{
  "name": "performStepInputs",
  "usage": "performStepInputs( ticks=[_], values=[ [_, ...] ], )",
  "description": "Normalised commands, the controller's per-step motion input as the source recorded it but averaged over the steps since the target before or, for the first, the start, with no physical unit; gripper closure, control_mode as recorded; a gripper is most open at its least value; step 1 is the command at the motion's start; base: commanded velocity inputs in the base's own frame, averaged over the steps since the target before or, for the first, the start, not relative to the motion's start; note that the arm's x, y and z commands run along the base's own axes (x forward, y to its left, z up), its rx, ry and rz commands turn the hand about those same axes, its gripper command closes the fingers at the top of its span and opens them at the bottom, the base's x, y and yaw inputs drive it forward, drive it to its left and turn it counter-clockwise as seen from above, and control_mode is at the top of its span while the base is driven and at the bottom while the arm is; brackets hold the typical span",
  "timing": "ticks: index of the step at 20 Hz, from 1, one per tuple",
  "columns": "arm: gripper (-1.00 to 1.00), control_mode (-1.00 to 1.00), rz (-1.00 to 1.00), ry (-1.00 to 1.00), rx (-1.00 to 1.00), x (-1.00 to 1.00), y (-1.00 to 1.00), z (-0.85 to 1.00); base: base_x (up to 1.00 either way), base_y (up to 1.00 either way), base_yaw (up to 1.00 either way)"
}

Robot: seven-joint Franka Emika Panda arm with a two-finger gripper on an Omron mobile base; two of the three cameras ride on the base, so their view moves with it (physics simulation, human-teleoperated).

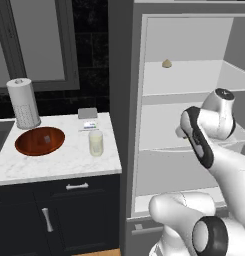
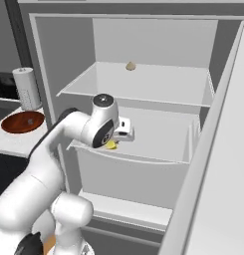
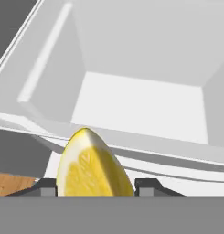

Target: Grab a lemon wedge from the fridge and one ice cube from the ice bowl, and put them in the glass of lemonade.

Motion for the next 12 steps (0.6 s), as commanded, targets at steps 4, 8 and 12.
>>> performStepInputs(
  ticks=[4, 8, 12],
  values=[
    [1.0, -1.0, 0.0, 0.0, -0.01, -1.0, 0.57, 0.92, 0.0, 0.0, 0.0],
    [1.0, -1.0, 0.0, 0.0, -0.01, -1.0, 0.67, 0.46, 0.0, 0.0, 0.0],
    [1.0, -1.0, 0.0, 0.0, 0.0, -0.82, 0.47, 0.05, 0.0, 0.0, 0.0]
  ],
)
